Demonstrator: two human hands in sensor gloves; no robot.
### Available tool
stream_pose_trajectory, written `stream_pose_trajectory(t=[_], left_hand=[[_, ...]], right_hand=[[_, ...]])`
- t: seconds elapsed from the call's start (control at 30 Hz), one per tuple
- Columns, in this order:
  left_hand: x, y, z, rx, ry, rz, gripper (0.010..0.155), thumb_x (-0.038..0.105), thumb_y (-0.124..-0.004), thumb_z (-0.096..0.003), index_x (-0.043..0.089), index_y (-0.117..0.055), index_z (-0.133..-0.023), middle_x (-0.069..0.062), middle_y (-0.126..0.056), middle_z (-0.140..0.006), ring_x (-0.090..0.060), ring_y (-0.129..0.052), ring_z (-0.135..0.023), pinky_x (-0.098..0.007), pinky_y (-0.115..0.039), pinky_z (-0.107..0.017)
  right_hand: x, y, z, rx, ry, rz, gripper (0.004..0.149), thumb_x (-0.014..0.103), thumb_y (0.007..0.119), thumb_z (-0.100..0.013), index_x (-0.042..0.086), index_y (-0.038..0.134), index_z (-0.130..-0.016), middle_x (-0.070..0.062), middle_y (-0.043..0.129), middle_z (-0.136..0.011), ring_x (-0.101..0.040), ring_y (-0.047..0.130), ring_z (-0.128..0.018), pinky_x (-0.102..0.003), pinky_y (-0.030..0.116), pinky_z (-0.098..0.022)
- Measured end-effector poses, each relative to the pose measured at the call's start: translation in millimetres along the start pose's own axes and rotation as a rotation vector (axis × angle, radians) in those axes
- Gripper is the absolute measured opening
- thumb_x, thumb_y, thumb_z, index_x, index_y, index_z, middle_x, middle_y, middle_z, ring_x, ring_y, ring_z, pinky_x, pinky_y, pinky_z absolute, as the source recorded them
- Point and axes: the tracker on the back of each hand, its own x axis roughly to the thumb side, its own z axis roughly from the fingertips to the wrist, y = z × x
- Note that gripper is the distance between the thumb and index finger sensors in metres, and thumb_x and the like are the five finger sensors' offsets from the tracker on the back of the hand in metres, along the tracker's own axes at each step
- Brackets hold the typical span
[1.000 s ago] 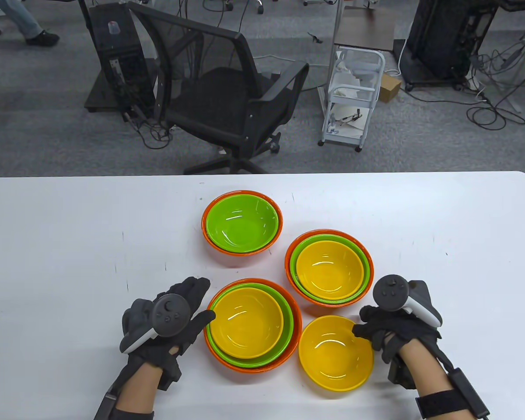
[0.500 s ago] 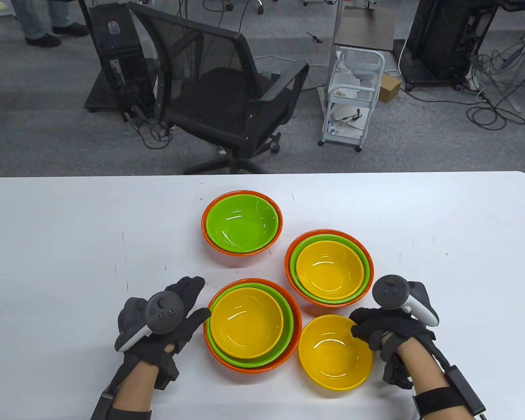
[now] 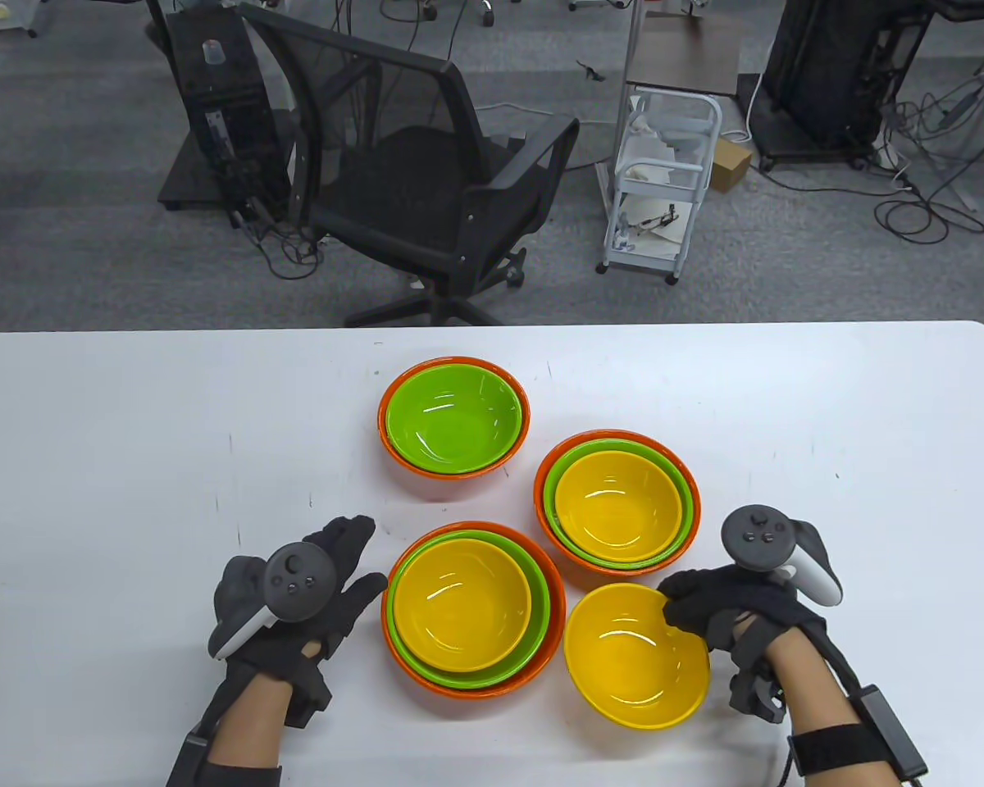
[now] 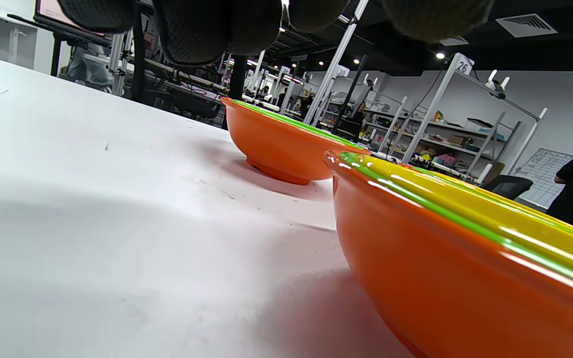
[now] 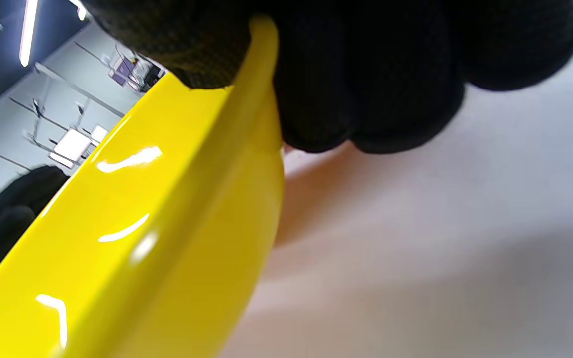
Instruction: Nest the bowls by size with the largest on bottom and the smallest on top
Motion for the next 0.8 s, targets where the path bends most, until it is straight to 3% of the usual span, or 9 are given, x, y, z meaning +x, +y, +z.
stream_pose_trajectory(t=[0.5, 0.8], left_hand=[[-9.8, 1.6, -1.3, 0.005, 0.024, 0.043, 0.074, 0.057, -0.065, -0.0492, 0.029, -0.044, -0.114, -0.01, -0.053, -0.118, -0.04, -0.063, -0.109, -0.065, -0.056, -0.077], [-5.9, -4.7, -2.9, -0.024, 0.008, 0.075, 0.074, 0.057, -0.065, -0.0492, 0.03, -0.044, -0.114, -0.01, -0.053, -0.118, -0.04, -0.063, -0.109, -0.065, -0.056, -0.077]], right_hand=[[37.5, -27.5, 3.1, -0.382, -0.081, -0.176, 0.053, 0.026, 0.079, -0.049, -0.007, 0.073, -0.09, -0.019, 0.094, -0.049, -0.039, 0.093, -0.032, -0.056, 0.078, -0.033], [89.2, -36.6, -35.7, -0.603, -0.015, -0.175, 0.055, 0.027, 0.079, -0.049, -0.006, 0.071, -0.092, -0.019, 0.093, -0.05, -0.038, 0.093, -0.032, -0.055, 0.078, -0.033]])
